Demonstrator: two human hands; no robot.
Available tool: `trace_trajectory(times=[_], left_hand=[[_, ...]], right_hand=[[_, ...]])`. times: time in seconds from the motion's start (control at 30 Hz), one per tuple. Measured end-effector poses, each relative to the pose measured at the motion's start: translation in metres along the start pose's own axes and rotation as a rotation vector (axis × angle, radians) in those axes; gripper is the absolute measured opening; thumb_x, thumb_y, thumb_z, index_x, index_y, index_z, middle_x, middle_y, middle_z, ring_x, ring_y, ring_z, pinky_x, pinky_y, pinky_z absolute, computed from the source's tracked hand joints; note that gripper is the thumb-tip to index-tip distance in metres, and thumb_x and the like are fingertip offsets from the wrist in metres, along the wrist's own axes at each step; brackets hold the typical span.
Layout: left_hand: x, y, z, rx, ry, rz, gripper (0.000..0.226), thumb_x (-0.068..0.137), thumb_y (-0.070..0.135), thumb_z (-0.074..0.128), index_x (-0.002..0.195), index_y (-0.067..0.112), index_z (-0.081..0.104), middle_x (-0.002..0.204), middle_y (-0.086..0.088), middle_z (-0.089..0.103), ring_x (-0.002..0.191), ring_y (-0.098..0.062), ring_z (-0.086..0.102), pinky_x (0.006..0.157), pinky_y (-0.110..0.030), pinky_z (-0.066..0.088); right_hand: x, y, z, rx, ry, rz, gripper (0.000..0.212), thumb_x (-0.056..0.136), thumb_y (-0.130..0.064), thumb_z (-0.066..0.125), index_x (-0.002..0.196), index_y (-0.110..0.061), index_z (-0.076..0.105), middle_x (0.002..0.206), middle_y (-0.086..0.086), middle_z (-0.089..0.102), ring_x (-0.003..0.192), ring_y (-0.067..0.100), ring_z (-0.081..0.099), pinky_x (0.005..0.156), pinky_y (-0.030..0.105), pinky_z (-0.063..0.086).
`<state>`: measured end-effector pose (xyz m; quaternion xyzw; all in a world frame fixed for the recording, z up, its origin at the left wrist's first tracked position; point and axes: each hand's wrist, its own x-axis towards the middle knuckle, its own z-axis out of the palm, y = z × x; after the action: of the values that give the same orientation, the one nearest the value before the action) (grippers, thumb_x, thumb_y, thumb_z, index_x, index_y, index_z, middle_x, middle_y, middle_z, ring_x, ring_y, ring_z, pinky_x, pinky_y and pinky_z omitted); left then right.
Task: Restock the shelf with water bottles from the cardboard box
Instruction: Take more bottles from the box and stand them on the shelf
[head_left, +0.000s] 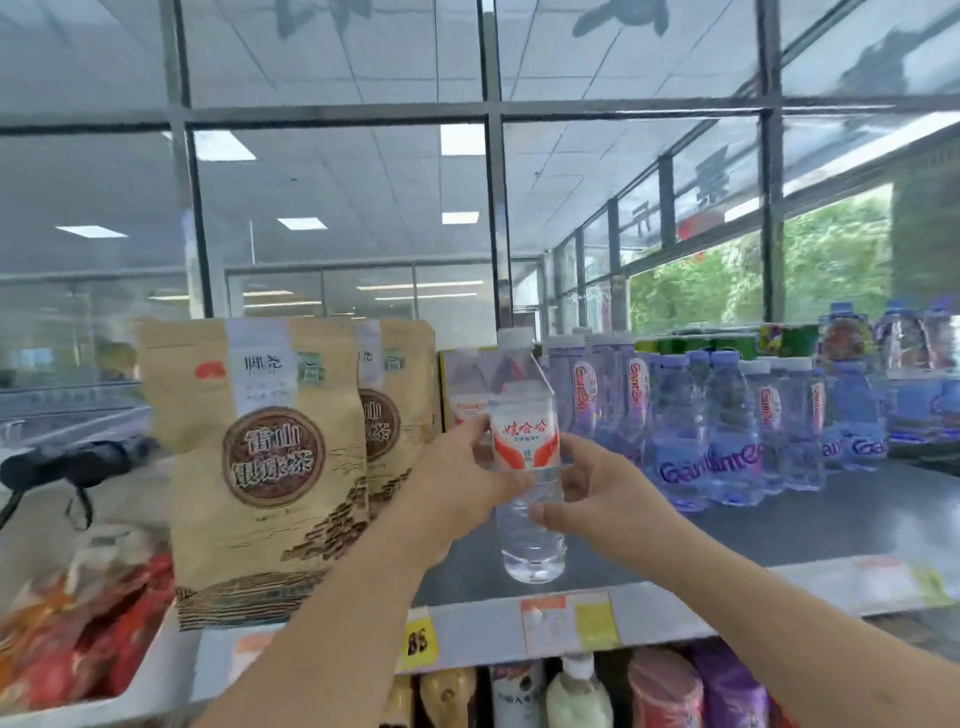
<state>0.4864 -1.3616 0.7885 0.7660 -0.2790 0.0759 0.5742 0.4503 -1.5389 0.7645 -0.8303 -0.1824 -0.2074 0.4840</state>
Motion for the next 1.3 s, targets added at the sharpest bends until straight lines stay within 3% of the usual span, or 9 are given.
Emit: trace_trajectory(times=[0.07,0.23,0.37,0.53,0.7,0.8,0.97,1.2,1.3], left_hand=[[0.009,-0.018,-0.001,0.032,0.018,0.002,0.040,0.082,0.012,0.078,0.099,0.045,0.063,0.089,0.035,0.068,0.074,0.014,0.064,0.064,-0.019,0.054],[0.029,-0.042,-0.010,0.117,0.125,-0.017,0.043,0.083,0.018,0.076,0.115,0.043,0.062,0.090,0.033,0.069,0.080,0.015,0.062,0.081,-0.032,0.055],[0.040,-0.051,-0.006,0.206,0.145,-0.068,0.045,0.080,0.022,0.078,0.110,0.050,0.058,0.096,0.020,0.071,0.091,-0.006,0.067,0.086,-0.043,0.058],[0.062,-0.055,0.014,0.268,0.165,-0.096,0.045,0.080,0.022,0.078,0.116,0.038,0.058,0.100,0.015,0.071,0.092,-0.012,0.068,0.086,-0.045,0.058],[0.084,-0.055,0.033,0.418,0.197,-0.140,0.052,0.082,0.030,0.076,0.129,0.027,0.054,0.118,0.004,0.067,0.106,-0.022,0.064,0.092,-0.041,0.053],[0.093,-0.056,0.039,0.464,0.178,-0.153,0.045,0.085,0.028,0.073,0.127,0.027,0.056,0.112,0.001,0.068,0.104,-0.024,0.064,0.092,-0.040,0.052],[0.098,-0.058,0.048,0.499,0.215,-0.148,0.040,0.086,0.027,0.072,0.123,0.025,0.058,0.113,0.000,0.069,0.107,-0.025,0.062,0.093,-0.038,0.050],[0.086,-0.051,0.049,0.454,0.178,-0.171,0.056,0.085,0.025,0.073,0.135,0.026,0.048,0.117,0.000,0.065,0.110,-0.026,0.061,0.093,-0.037,0.050],[0.072,-0.042,0.053,0.431,0.249,-0.094,0.045,0.084,0.022,0.072,0.124,0.024,0.053,0.118,-0.001,0.065,0.108,-0.024,0.060,0.086,-0.033,0.047]], right_hand=[[0.009,0.011,0.011,-0.012,-0.005,0.029,0.052,0.081,-0.008,0.076,0.119,-0.038,0.058,0.097,-0.012,0.076,0.088,0.007,0.071,0.081,0.025,0.054],[0.035,0.019,0.030,-0.081,-0.028,0.065,0.057,0.085,-0.019,0.073,0.134,-0.037,0.049,0.109,-0.016,0.071,0.099,0.002,0.067,0.093,0.029,0.052],[0.038,0.025,0.036,-0.268,0.018,0.108,0.047,0.084,-0.027,0.068,0.122,-0.046,0.049,0.082,-0.024,0.060,0.075,-0.007,0.057,0.061,0.007,0.041],[0.033,0.043,0.024,-0.403,0.073,0.137,0.020,0.086,-0.022,0.062,0.103,-0.033,0.062,0.077,-0.014,0.061,0.070,-0.001,0.057,0.056,0.008,0.041],[0.033,0.054,0.010,-0.486,0.114,0.152,0.029,0.089,-0.029,0.061,0.117,-0.023,0.066,0.106,-0.002,0.070,0.091,0.013,0.063,0.076,0.024,0.047],[0.029,0.060,0.011,-0.498,0.189,0.108,0.035,0.091,-0.033,0.059,0.123,-0.021,0.065,0.105,-0.003,0.072,0.097,0.014,0.064,0.085,0.027,0.050],[0.027,0.059,0.013,-0.491,0.232,0.057,0.026,0.090,-0.031,0.058,0.106,-0.014,0.070,0.091,0.001,0.073,0.087,0.017,0.065,0.082,0.035,0.052],[0.019,0.050,0.008,-0.485,0.245,0.096,0.026,0.090,-0.028,0.060,0.110,-0.014,0.071,0.092,0.001,0.073,0.089,0.017,0.065,0.085,0.035,0.052],[0.008,0.045,0.004,-0.485,0.251,0.114,0.033,0.090,-0.029,0.061,0.121,-0.018,0.069,0.104,0.000,0.072,0.099,0.016,0.064,0.091,0.030,0.049]])
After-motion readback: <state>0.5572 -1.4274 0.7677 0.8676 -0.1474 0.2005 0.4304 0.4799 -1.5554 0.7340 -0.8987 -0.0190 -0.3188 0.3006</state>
